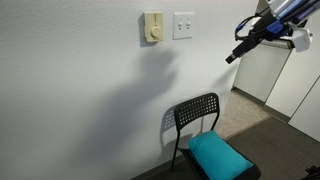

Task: Turn off the left light switch

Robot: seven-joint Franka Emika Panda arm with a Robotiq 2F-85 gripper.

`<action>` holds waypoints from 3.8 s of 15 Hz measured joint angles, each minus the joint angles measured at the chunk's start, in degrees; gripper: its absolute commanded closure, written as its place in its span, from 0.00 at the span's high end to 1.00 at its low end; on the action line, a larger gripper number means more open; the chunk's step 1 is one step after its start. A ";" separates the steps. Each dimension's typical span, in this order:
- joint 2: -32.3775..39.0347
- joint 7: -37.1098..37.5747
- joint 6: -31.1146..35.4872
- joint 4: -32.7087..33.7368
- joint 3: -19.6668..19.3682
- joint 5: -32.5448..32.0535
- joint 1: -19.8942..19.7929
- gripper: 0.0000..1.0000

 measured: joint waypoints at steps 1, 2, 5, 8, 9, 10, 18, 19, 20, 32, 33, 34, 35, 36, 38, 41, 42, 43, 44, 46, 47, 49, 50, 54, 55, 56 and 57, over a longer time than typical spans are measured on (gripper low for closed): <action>1.19 -0.29 0.63 1.17 -0.18 0.00 0.16 1.00; 2.08 -0.29 0.95 2.18 -0.25 0.00 0.16 1.00; 2.96 -0.29 1.15 3.20 -0.35 0.00 0.16 1.00; 2.96 -0.22 1.17 3.20 -0.33 0.00 0.23 1.00; 2.99 -0.77 1.21 3.23 -0.33 -0.46 0.30 1.00; 3.14 -1.82 1.26 3.45 -0.33 -1.25 0.38 1.00; 12.12 -15.99 0.81 17.40 0.12 -9.35 2.21 1.00; 13.15 -16.92 0.70 18.60 0.09 -9.35 2.31 1.00; 13.76 -17.31 0.68 19.24 0.09 -9.35 2.34 1.00; 19.91 -34.04 -2.74 26.42 0.07 -15.89 2.19 1.00; 21.28 -35.60 -2.72 28.12 0.12 -17.53 2.07 1.00; 22.58 -36.70 -2.52 29.80 0.14 -19.71 1.96 1.00; 23.68 -36.95 -2.13 31.36 0.14 -22.68 1.84 1.00; 24.56 -36.65 -1.43 32.74 0.11 -26.27 1.71 1.00; 25.97 -34.41 0.15 35.01 -0.30 -33.71 1.61 1.00; 27.44 -28.48 0.97 37.79 -1.60 -44.21 1.99 1.00; 27.80 -27.05 0.97 38.41 -1.81 -46.40 2.06 1.00; 28.15 -26.51 0.94 38.85 -1.73 -47.34 2.00 1.00; 28.50 -26.48 0.94 39.16 -1.57 -47.43 1.98 1.00; 29.29 -26.49 0.94 39.61 -0.81 -46.84 1.84 1.00; 29.68 -26.53 0.94 39.72 -0.33 -46.36 1.81 1.00; 30.32 -26.54 0.94 40.01 0.44 -45.91 1.81 1.00; 30.68 -26.54 0.94 40.19 0.69 -45.65 1.80 1.00; 32.17 -26.64 0.94 40.96 1.10 -43.71 1.71 1.00; 32.69 -26.64 0.94 41.32 1.10 -43.53 1.63 1.00; 33.24 -26.64 0.94 41.78 1.10 -43.39 1.55 1.00; 33.81 -26.65 0.94 42.24 1.10 -43.37 1.47 1.00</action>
